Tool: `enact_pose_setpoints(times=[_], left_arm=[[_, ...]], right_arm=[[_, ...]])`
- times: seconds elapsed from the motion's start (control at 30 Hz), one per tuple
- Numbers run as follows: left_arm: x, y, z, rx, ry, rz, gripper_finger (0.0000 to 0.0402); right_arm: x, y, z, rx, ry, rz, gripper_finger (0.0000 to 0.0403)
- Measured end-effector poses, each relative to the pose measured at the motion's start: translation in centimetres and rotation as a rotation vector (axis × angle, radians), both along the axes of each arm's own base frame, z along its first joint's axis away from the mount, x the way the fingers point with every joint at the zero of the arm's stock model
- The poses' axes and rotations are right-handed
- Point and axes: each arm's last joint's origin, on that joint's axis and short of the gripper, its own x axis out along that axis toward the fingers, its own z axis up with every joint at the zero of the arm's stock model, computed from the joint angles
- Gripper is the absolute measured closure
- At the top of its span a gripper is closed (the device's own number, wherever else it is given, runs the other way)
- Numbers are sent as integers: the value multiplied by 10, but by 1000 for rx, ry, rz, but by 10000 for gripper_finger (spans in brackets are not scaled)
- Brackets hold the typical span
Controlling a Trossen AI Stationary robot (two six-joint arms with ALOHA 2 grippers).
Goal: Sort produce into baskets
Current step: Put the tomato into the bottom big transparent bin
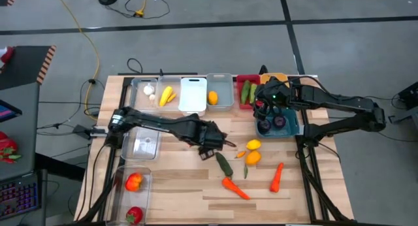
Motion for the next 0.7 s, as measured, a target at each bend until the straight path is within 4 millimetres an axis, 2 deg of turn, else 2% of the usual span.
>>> enact_pose_setpoints(times=[0.07,0.23,0.47,0.7], left_arm=[[-7,-11,19,-37,1,-26,113],[-28,-43,50,-147,41,-65,113],[-55,-94,66,-340,38,-84,113],[-79,-139,66,-433,71,-25,113]], right_arm=[[0,0,0,0,0,0,46],[0,0,0,2,6,0,46],[-2,0,-2,6,23,0,46],[-2,0,-2,6,23,0,46]])
